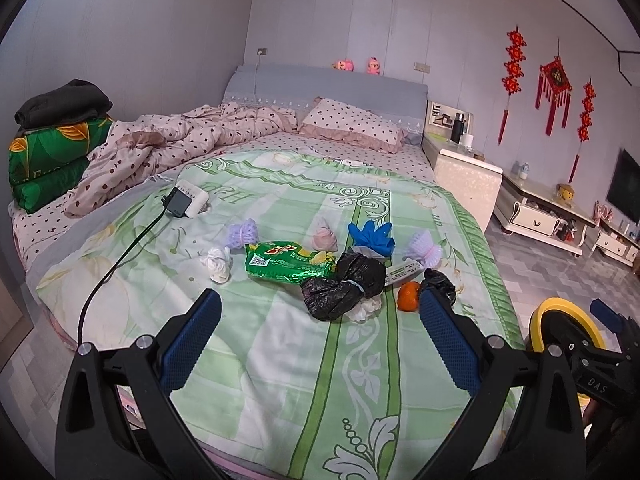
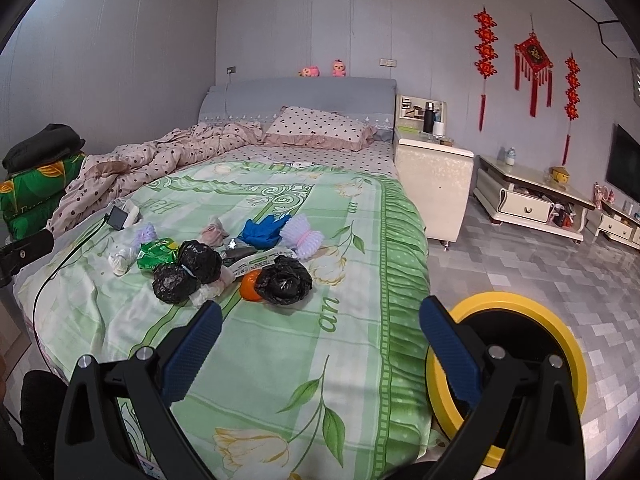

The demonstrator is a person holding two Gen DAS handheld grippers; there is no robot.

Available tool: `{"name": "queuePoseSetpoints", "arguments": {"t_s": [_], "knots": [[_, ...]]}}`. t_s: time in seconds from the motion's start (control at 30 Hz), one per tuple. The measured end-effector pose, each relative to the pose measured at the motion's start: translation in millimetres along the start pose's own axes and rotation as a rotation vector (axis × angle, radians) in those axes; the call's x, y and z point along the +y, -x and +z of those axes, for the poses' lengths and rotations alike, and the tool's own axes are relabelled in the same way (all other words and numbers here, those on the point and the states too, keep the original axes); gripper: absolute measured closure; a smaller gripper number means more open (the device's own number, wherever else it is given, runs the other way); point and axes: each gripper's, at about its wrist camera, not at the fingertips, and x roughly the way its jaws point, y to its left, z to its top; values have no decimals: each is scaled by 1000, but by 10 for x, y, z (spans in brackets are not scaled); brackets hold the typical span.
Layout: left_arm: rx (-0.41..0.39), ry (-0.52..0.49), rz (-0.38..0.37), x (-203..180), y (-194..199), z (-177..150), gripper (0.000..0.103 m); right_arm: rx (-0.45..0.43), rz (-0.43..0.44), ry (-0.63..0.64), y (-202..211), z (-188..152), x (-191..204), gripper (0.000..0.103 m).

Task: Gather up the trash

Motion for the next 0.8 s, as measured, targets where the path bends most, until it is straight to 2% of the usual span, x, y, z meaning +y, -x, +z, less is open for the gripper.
{"name": "queuePoseSetpoints", "arguments": {"t_s": [0.1, 0.23, 0.4, 0.6, 0.8], "knots": [[30, -15, 14, 100, -188, 2, 8, 54, 0, 12, -225, 77, -25, 8], [90, -38, -47, 207, -478, -16, 8, 125, 14, 34, -587, 144, -10, 8], [145, -52, -25, 281, -874, -30, 8, 210, 56, 1, -1062, 189, -12, 8], [196, -107, -41, 177, -1339, 25, 8, 293, 115, 38, -1582, 246, 67, 8], [204, -181, -65, -82, -1775, 142, 8, 370, 188, -79, -2020, 310, -12, 8]]}}
